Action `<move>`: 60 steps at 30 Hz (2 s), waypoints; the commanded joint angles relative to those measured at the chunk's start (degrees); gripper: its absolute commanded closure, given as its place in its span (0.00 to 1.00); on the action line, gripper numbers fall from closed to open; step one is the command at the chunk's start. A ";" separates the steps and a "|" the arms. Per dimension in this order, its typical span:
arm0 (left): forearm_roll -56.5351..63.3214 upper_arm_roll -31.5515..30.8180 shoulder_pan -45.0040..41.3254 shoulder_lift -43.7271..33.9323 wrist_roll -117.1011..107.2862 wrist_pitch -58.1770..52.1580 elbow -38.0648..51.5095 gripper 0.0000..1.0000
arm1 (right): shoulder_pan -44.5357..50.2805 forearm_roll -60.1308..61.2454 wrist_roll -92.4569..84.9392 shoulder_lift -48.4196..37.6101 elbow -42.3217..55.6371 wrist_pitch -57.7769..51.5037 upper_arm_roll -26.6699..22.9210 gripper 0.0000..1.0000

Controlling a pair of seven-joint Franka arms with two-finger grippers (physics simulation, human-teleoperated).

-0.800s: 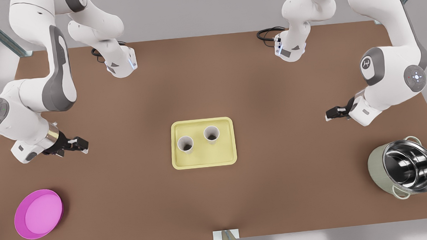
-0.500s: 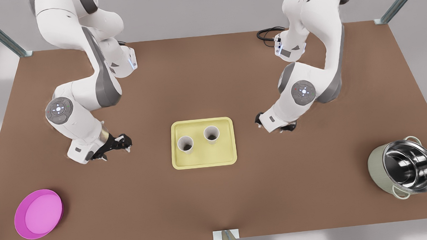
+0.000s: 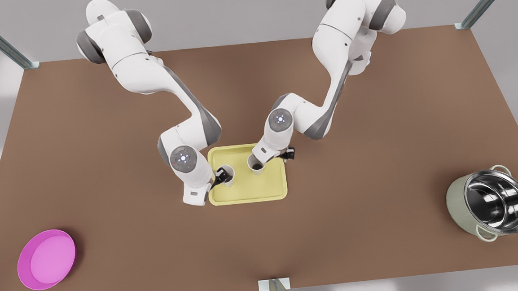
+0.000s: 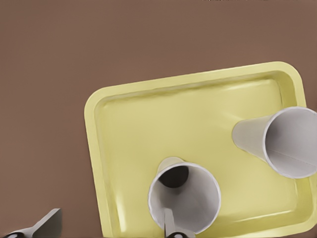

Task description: Use the left arm to pick up the white IKEA cup from the tray and place it on the middle-left position; use the right arm to pick up the white IKEA cup from the tray and place it on the middle-right position

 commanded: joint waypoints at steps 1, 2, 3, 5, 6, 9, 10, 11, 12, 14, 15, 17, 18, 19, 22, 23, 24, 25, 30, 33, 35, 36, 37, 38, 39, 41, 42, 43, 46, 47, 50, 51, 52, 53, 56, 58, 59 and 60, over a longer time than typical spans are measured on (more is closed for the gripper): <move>0.32 0.01 -0.28 1.32 -23.24 5.50 -0.10 0.00 | 0.17 0.19 -0.30 -0.80 -2.24 5.89 0.05 0.00; 0.32 0.10 -0.55 1.85 -23.24 6.29 -0.63 0.00 | 0.52 0.28 -0.21 -1.24 -3.47 6.41 0.13 0.00; 0.41 0.10 -0.72 1.94 -23.24 6.82 -1.07 0.00 | 0.52 0.28 -0.21 -2.47 -6.55 9.13 0.14 0.00; 1.12 0.10 -1.95 1.94 -23.24 7.87 -3.26 0.00 | 0.52 0.28 -0.21 -2.83 -9.18 11.42 0.22 0.00; 1.20 0.10 -2.31 2.02 -23.24 8.05 -3.53 0.00 | 0.61 0.19 -0.30 -2.65 -10.06 12.21 0.31 0.00; 1.20 0.10 -2.39 2.02 -24.03 8.75 -3.62 0.00 | 0.78 0.28 -0.21 -2.56 -11.91 12.21 0.31 0.00; 1.20 0.10 -2.39 2.20 -24.03 9.89 -4.50 0.00 | 0.87 0.28 -0.12 -2.39 -12.18 12.21 0.40 0.00; 1.29 0.10 -2.39 2.29 -23.94 10.86 -5.11 0.00 | 0.87 0.28 -0.21 -1.95 -12.18 12.21 0.40 0.00; 1.29 0.10 -2.39 2.73 -23.94 11.38 -5.11 0.00 | 0.96 0.28 -0.30 -1.60 -12.26 12.21 0.49 0.00; 1.29 0.18 -2.66 3.96 -24.03 12.88 -5.11 0.00 | 1.58 0.28 -0.21 -0.54 -12.53 12.21 0.49 0.00; 1.29 0.18 -2.66 3.96 -24.03 13.58 -5.11 0.00 | 1.75 0.28 -0.30 -0.10 -13.05 12.21 0.49 0.00; 1.20 0.18 -2.75 3.87 -25.70 13.58 -4.23 0.26 | 1.75 0.28 -0.30 -0.01 -15.51 14.67 0.49 0.00; 1.11 0.18 -2.92 3.78 -26.14 13.58 -4.15 0.36 | 1.75 0.28 -0.30 -0.19 -17.10 16.43 0.49 0.00; 1.11 0.18 -3.18 3.78 -26.66 13.58 -3.27 0.47 | 1.75 0.28 -0.38 -0.28 -17.19 16.43 0.49 0.00; 1.03 0.18 -3.18 3.78 -28.16 13.58 -2.39 0.81 | 1.75 0.28 -0.38 -0.80 -17.62 16.34 0.75 0.00; 1.03 0.18 -3.18 3.78 -28.25 13.58 -2.39 0.85 | 1.75 0.28 -0.38 -0.80 -17.62 16.34 0.84 0.00; 1.03 0.18 -3.18 3.78 -28.33 13.58 -2.39 0.90 | 1.75 0.28 -0.03 -0.80 -17.62 16.34 0.84 0.19; 0.94 0.18 -3.18 3.78 -28.33 13.50 -2.39 0.91 | 1.75 0.28 0.32 -0.72 -17.62 16.17 1.10 0.34; 0.94 2.20 -1.34 -3.51 -22.89 5.50 -4.14 0.92 | 1.75 0.28 0.41 -0.54 -17.62 15.99 1.45 0.68; 0.67 2.29 6.22 -15.11 -9.89 14.63 -23.56 0.91 | 1.75 0.37 0.49 -0.63 -17.62 15.73 1.45 0.89; 0.67 2.29 14.04 -19.59 3.21 16.74 -30.60 0.91 | 1.75 0.37 1.28 -0.72 -17.62 15.55 1.54 0.97; 0.50 2.29 18.08 -21.00 9.45 22.45 -35.60 0.91 | 1.75 0.37 1.37 -1.77 -17.54 13.89 1.81 1.00; 0.50 2.38 20.19 -20.74 14.11 27.29 -38.51 0.91 | 1.58 0.37 1.37 -4.32 -17.36 10.02 1.81 1.00; -0.03 2.29 23.79 -20.21 20.26 27.73 -38.16 0.91 | 1.05 0.37 0.85 -6.95 -17.27 6.16 1.46 1.00; -2.66 2.38 26.25 -18.72 26.23 30.10 -37.90 0.91 | -0.18 0.37 0.41 -9.41 -17.10 3.17 1.10 1.00; -3.46 2.29 28.10 -17.49 28.18 30.46 -35.88 0.91 | -4.57 0.37 -4.16 -12.67 -16.83 -0.70 1.10 1.00; -6.96 2.29 28.19 -17.31 28.27 32.03 -35.35 0.91 | -7.21 0.37 -7.05 -13.37 -16.66 -1.06 1.10 1.00; -7.32 2.29 28.19 -17.31 28.88 32.91 -35.35 0.91 | -9.49 0.28 -10.04 -13.46 -16.57 -1.15 1.10 1.00; -7.41 2.29 28.81 -16.08 29.94 35.29 -36.05 0.91 | -15.47 -0.34 -17.78 -12.93 -15.60 -1.23 1.19 1.00; -7.41 2.29 28.81 -15.99 29.85 35.29 -36.14 0.91 | -16.70 -5.08 -18.14 -12.67 -14.90 -1.15 1.10 1.00; -7.41 2.29 28.81 -15.47 29.85 35.29 -36.05 0.90 | -21.54 -7.02 -22.44 -8.81 -13.23 -0.53 1.10 1.00; -7.41 2.29 28.81 -15.47 29.85 35.29 -36.05 0.81 | -23.38 -7.02 -24.46 -6.35 -10.60 -0.53 1.10 1.00; -7.41 2.29 28.81 -15.47 30.11 35.38 -36.05 0.14 | -25.32 -7.02 -27.01 -3.80 -8.49 -0.44 1.10 1.00; -7.41 2.29 28.81 -15.47 31.70 35.38 -36.05 0.00 | -26.37 -7.02 -28.60 -1.69 -6.64 -0.27 1.10 1.00; -7.24 2.38 28.81 -19.68 31.78 30.74 -36.05 0.00 | -27.25 -7.10 -29.56 2.09 -4.79 1.84 1.10 1.00; -6.71 5.54 28.81 -27.07 30.73 3.43 -27.02 0.00 | -27.25 -7.02 -29.56 3.06 -4.79 3.42 1.01 1.00; -6.97 7.04 29.95 -23.56 27.66 -25.05 -10.93 0.00 | -27.17 -7.02 -29.56 3.59 -4.79 4.30 1.01 1.00; -6.53 7.30 31.35 -23.29 28.35 -32.38 -4.50 0.00 | -27.25 -7.02 -29.56 4.12 -4.79 5.27 1.01 1.00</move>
